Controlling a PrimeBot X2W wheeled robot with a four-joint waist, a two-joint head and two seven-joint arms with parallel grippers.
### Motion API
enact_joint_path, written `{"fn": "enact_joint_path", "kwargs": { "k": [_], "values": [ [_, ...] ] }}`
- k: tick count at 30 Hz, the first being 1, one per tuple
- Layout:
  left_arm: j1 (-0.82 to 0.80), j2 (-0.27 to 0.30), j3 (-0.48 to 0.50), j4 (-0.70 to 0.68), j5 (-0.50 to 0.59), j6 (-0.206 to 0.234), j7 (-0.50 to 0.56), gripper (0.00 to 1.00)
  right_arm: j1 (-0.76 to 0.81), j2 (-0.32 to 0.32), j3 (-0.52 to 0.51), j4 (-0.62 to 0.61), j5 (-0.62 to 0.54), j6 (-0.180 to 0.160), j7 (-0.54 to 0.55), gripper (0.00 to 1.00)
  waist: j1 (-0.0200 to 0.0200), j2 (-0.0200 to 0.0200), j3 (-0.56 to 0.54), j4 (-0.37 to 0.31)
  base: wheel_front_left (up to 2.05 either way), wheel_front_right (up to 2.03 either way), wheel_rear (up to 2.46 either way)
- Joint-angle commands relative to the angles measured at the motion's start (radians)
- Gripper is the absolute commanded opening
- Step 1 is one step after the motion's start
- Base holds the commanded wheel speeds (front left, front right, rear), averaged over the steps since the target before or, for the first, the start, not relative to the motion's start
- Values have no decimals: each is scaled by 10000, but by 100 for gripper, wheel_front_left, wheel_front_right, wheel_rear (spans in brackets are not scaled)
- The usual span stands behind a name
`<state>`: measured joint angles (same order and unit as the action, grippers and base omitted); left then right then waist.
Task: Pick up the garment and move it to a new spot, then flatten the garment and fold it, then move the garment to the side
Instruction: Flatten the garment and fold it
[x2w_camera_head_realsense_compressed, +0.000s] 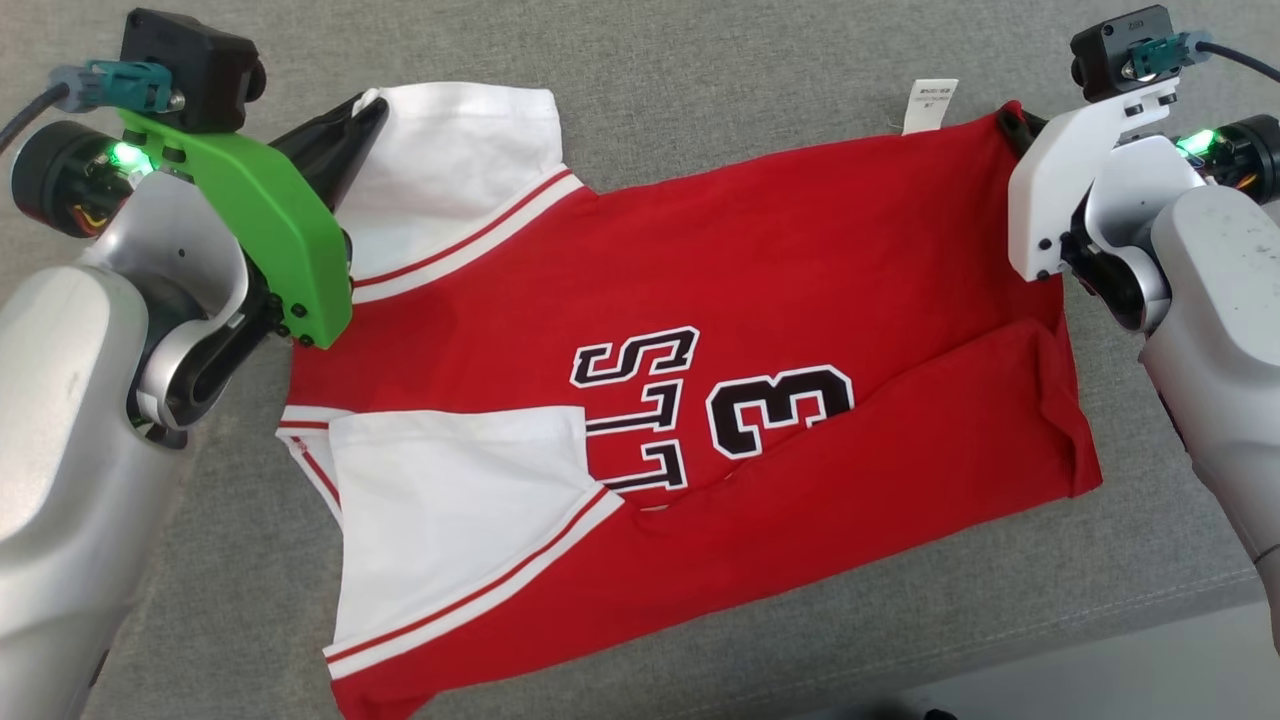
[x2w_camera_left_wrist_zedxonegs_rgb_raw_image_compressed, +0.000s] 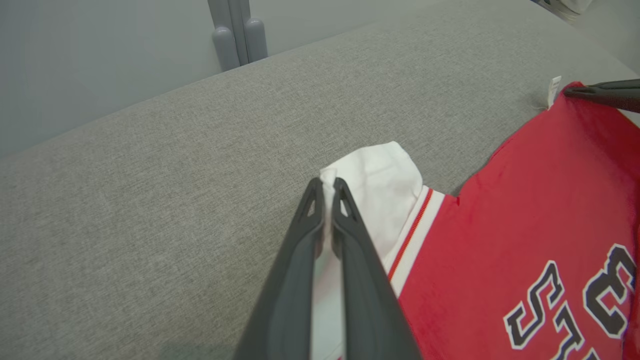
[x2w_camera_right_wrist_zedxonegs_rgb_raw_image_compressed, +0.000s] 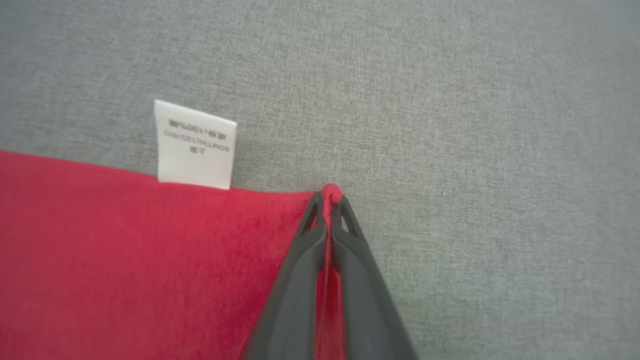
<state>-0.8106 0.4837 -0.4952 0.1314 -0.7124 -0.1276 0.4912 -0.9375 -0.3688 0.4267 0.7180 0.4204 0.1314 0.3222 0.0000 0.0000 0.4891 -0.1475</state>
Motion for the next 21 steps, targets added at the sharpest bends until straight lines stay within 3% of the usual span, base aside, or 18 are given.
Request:
{"fn": "enact_joint_path", "kwargs": {
  "k": [1,8,14,21],
  "values": [
    [119,50,-40,23,-99,-40,-109,0,-175,-72,84,93,81,-14,-184,0,0,0,-226,139,0,0,0],
    [429,96,-444,-246,-353,-43,-369,0,105,-405,709,-13,340,-14,-897,0,0,0,-901,366,0,0,0],
    [1509,246,-631,-1157,-782,-1,-598,0,1059,-1105,1414,-862,962,-14,-1581,0,0,0,-1532,544,0,0,0],
    [3457,693,-163,-2489,-1298,688,-1138,0,2422,-2011,1488,-1653,1247,-14,-2365,0,0,0,-2038,663,0,0,0]
  ]
}}
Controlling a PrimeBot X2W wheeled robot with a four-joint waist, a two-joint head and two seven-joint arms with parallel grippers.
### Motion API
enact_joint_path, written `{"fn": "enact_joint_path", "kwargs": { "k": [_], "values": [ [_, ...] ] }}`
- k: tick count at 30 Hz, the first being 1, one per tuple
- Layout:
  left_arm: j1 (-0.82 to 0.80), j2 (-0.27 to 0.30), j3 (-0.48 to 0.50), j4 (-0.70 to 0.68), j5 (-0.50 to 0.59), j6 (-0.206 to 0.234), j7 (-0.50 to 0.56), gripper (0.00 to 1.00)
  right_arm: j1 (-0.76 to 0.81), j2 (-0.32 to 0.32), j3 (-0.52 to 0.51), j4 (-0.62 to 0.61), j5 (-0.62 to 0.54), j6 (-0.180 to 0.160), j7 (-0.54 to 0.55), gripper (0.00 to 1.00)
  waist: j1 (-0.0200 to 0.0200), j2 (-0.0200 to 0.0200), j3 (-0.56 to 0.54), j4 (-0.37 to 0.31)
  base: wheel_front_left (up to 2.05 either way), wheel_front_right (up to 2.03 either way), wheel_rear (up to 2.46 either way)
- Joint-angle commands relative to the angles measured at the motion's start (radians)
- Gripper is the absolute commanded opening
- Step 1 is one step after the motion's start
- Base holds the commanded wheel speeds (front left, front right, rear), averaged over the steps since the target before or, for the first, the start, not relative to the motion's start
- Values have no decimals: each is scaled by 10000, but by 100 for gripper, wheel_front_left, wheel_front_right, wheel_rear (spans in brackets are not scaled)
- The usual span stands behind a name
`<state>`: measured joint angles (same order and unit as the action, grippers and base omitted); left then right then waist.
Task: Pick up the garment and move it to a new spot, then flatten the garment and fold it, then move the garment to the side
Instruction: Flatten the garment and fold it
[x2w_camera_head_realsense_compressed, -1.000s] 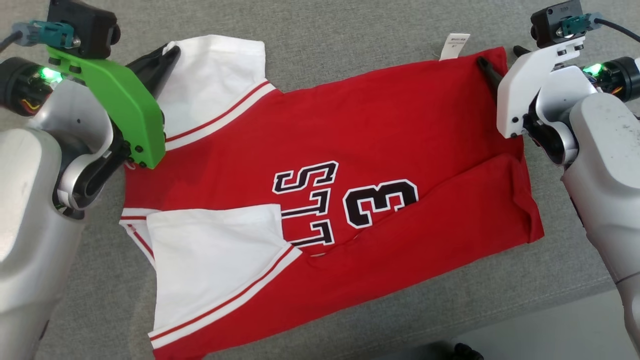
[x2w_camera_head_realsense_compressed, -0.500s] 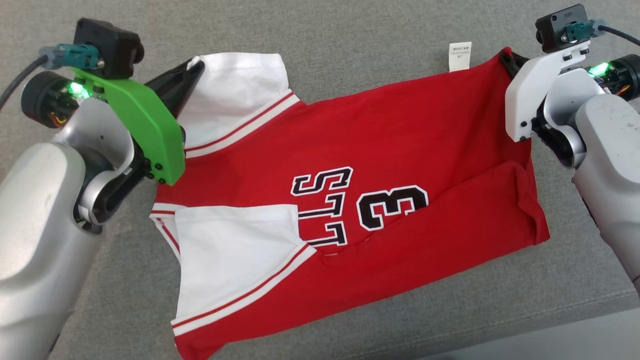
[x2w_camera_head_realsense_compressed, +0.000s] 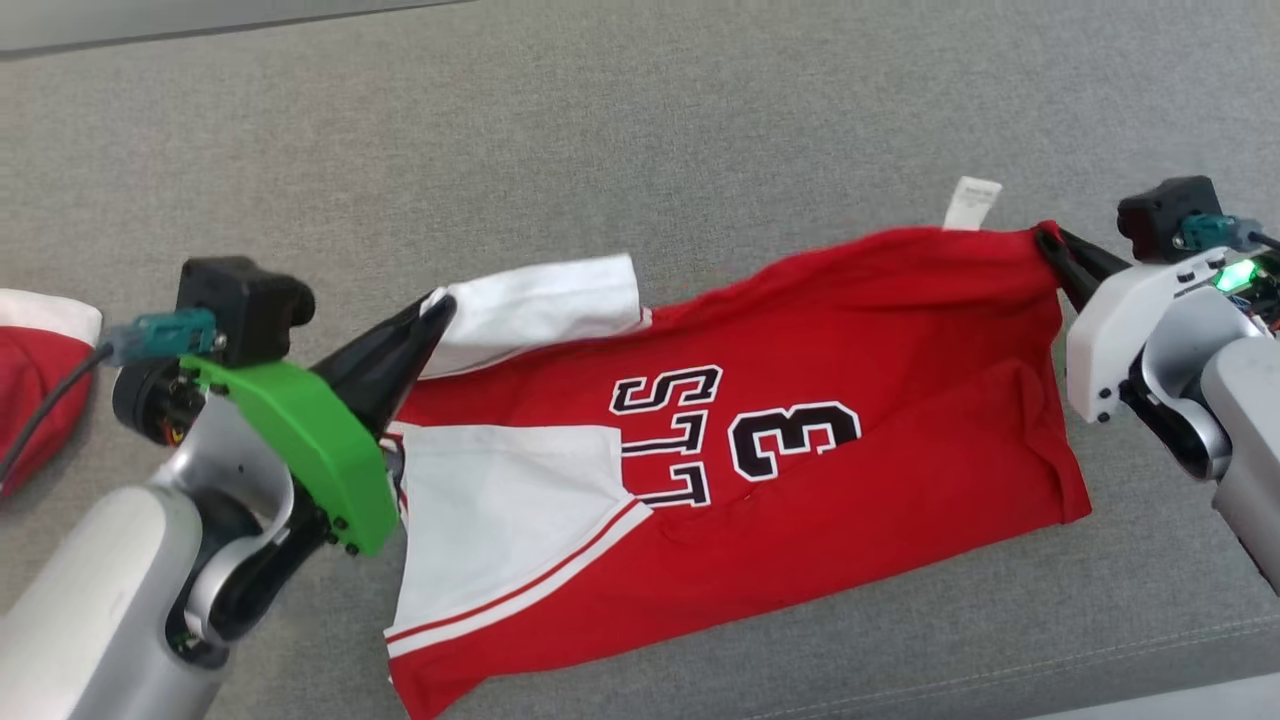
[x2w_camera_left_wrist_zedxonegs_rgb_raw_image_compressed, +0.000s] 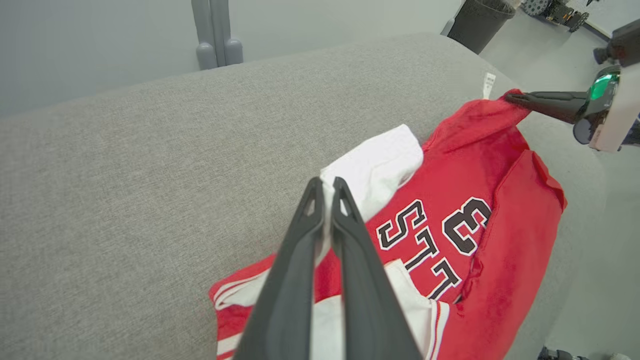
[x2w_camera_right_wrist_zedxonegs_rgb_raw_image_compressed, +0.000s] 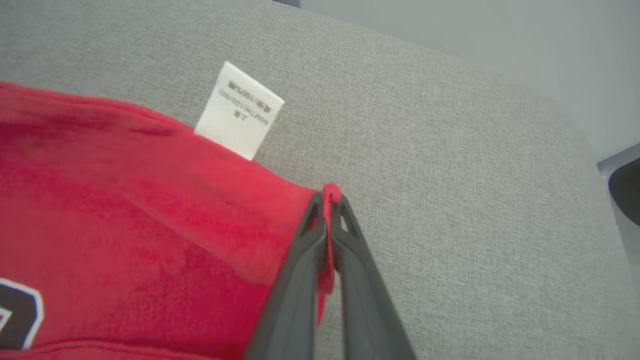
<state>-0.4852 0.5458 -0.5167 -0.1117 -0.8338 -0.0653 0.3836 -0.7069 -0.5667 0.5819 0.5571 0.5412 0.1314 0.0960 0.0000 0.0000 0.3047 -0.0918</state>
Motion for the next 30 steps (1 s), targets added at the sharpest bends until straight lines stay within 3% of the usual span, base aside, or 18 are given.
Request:
{"fn": "enact_joint_path", "kwargs": {
  "k": [1,11,21,22,23,24,25,26,30],
  "values": [
    [435,126,114,-219,-114,161,-146,0,239,-93,-124,-90,47,-14,-186,0,0,0,-229,118,0,0,0],
    [2872,-193,84,-1239,-536,858,-1120,0,1699,-591,-511,-588,-277,-14,-824,0,0,0,-635,427,0,0,0],
    [4208,-464,-264,-953,-561,1056,-1699,0,3037,-765,-1031,-1280,-546,-14,-839,0,0,0,-900,522,0,0,0],
    [4278,-490,-284,-894,-557,1070,-1759,0,3127,-747,-1076,-1323,-635,-14,-792,28,0,0,-928,509,0,0,0],
    [4358,-528,-289,-813,-576,1081,-1819,0,3241,-737,-1077,-1383,-754,-14,-732,83,0,0,-964,496,0,0,0],
    [4410,-564,-277,-757,-572,1114,-1896,31,3334,-724,-1122,-1441,-829,-14,-727,100,0,0,-995,492,0,0,0],
    [4467,-580,-279,-688,-525,1142,-1972,89,3448,-692,-1213,-1523,-880,-14,-723,100,0,0,-1033,490,0,0,0],
    [4516,-565,-281,-632,-448,1183,-2028,100,3559,-677,-1276,-1599,-913,-14,-733,100,0,0,-1064,489,0,0,0],
    [4774,-640,-108,-592,-228,1385,-2579,100,4218,-708,-1857,-1875,-1033,-14,-903,100,0,0,-1236,496,0,0,0]
  ]
}}
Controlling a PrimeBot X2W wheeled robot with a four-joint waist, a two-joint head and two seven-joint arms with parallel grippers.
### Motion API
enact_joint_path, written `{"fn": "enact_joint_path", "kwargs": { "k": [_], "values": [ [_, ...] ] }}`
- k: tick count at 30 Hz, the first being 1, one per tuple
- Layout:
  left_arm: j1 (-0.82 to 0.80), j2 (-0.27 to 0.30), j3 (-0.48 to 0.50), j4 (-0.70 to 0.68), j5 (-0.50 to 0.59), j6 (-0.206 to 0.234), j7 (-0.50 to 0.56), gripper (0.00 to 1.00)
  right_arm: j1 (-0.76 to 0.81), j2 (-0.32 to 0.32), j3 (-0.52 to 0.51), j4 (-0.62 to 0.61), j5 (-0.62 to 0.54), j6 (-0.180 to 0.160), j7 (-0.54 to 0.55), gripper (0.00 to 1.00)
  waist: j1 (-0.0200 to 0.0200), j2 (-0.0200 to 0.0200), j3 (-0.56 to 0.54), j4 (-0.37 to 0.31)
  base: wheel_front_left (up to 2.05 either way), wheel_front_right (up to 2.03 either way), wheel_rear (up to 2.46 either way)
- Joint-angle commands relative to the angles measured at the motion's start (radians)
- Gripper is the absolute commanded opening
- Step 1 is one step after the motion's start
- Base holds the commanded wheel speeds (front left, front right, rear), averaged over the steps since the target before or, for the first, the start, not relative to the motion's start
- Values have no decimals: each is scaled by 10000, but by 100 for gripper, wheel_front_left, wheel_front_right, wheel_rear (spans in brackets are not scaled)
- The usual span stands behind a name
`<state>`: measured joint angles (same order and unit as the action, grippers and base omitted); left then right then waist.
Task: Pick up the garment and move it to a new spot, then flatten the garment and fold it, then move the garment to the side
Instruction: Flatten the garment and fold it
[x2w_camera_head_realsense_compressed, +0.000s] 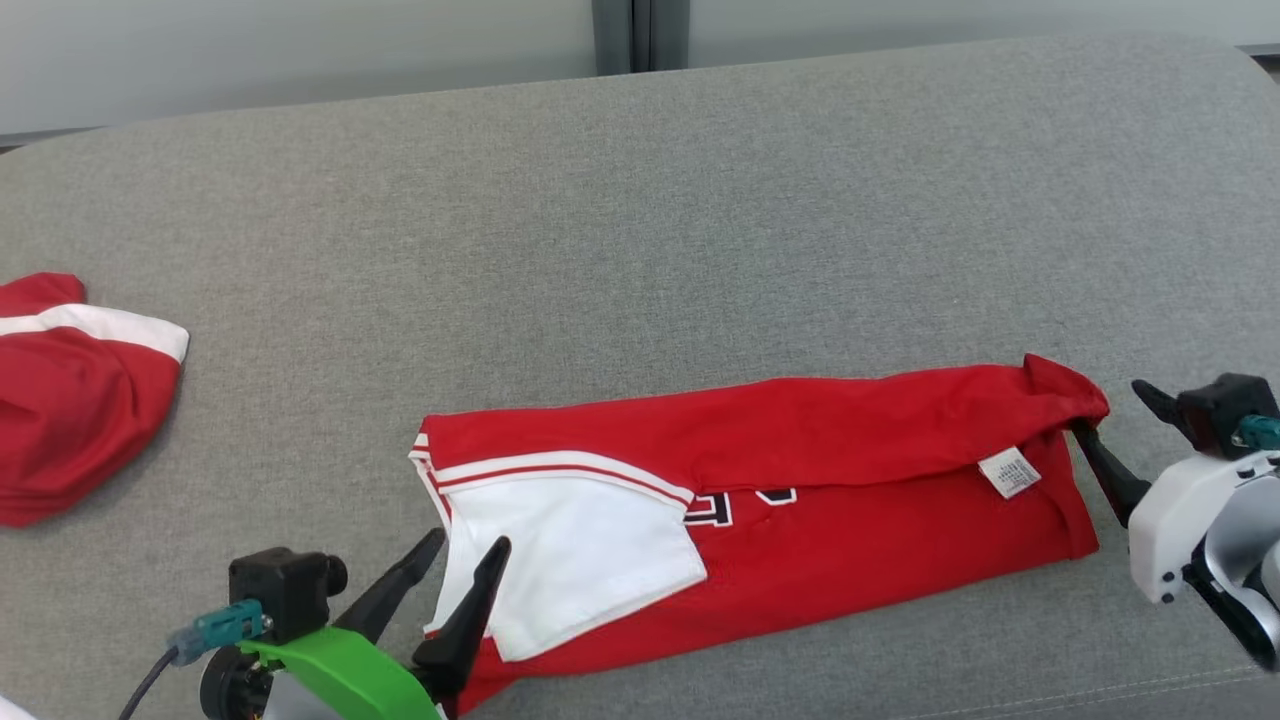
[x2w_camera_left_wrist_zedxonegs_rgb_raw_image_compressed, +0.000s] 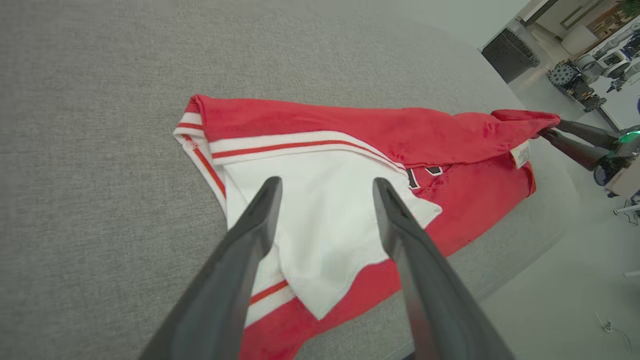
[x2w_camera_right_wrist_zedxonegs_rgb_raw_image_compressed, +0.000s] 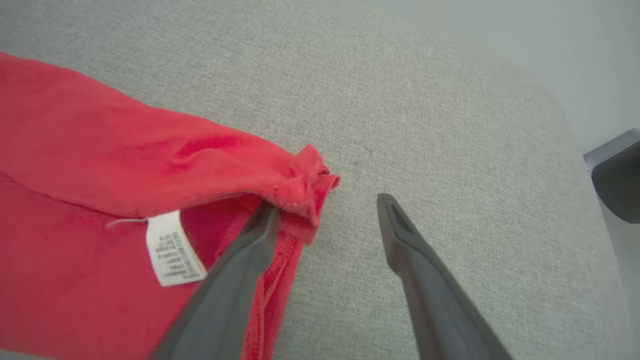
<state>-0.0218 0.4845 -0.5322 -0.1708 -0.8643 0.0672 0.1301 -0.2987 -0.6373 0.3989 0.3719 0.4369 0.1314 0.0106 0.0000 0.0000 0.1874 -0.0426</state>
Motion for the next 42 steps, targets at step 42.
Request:
{"fn": "enact_joint_path", "kwargs": {
  "k": [42],
  "values": [
    [-223,-1082,477,1596,1725,1328,-3118,100,471,3625,-4215,3277,-1219,-10,1592,85,0,0,-1093,1426,0,0,0]
  ]
}}
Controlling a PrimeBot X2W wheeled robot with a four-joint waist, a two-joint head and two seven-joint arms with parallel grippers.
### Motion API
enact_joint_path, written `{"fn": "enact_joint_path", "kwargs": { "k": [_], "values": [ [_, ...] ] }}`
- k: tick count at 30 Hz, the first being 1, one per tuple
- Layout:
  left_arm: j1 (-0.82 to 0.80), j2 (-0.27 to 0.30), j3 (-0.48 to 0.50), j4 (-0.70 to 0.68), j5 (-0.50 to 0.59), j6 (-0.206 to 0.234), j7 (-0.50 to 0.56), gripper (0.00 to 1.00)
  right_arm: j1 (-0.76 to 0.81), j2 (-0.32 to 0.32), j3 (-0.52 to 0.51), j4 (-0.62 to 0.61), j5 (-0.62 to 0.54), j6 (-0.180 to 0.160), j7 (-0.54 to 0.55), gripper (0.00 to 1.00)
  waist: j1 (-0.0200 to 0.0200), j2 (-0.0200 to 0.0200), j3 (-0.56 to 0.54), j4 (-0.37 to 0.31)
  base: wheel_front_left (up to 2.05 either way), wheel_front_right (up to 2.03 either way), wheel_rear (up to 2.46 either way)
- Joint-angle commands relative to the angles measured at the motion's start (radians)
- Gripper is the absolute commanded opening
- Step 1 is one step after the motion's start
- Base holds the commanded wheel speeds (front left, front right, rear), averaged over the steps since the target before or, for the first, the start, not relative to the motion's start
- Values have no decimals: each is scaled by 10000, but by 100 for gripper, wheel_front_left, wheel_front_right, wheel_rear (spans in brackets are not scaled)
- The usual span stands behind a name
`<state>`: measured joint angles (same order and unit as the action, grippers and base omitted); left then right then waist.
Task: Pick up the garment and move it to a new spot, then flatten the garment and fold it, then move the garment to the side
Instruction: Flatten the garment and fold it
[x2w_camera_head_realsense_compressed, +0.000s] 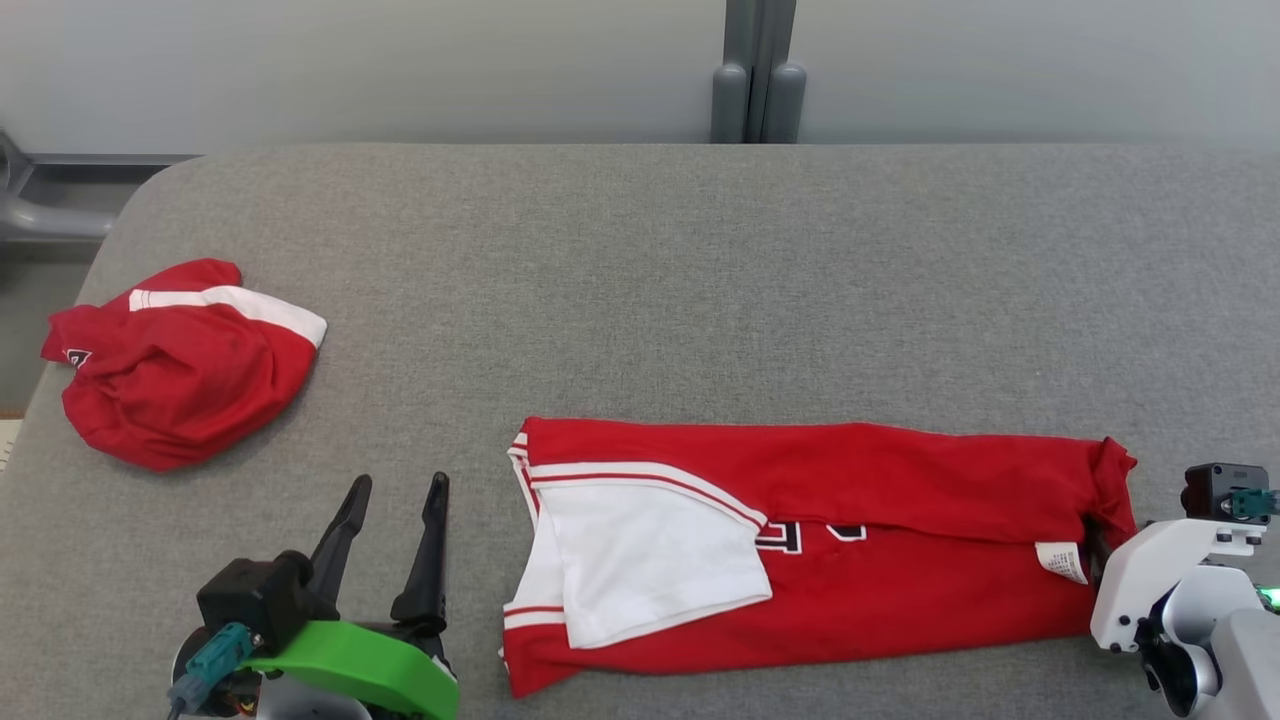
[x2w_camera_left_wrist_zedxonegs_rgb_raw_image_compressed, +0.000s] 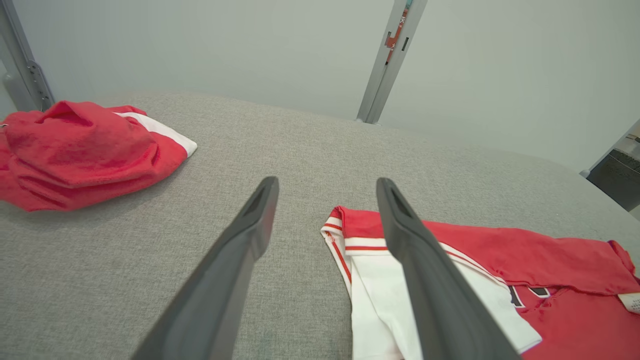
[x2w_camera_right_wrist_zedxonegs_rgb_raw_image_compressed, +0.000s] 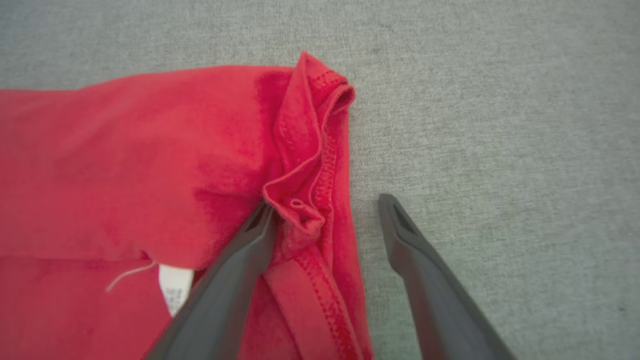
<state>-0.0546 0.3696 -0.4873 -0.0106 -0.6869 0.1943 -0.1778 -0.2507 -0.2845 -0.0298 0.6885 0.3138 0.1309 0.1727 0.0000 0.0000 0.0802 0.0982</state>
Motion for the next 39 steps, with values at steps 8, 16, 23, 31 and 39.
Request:
{"fn": "enact_joint_path", "kwargs": {
  "k": [8,16,23,31,39],
  "values": [
    [194,97,-26,-31,-83,112,36,100,-504,82,285,944,123,-12,-353,0,0,0,-200,-85,0,0,0],
    [221,127,-63,-71,-50,218,61,100,-747,-977,-125,1082,157,-13,-510,0,0,0,-344,-348,0,0,0],
    [264,117,-62,-72,-88,253,13,100,-767,-1323,-1078,770,443,-10,-268,0,0,0,-287,-680,0,0,0],
    [97,17,-122,46,-109,185,-72,100,-340,-532,-397,-1331,1486,-4,539,0,0,0,-321,-910,0,0,0],
    [-58,-33,-173,148,-158,104,-82,100,580,134,739,-4593,2419,-3,1535,0,0,0,-231,-771,0,0,0]
  ]
}}
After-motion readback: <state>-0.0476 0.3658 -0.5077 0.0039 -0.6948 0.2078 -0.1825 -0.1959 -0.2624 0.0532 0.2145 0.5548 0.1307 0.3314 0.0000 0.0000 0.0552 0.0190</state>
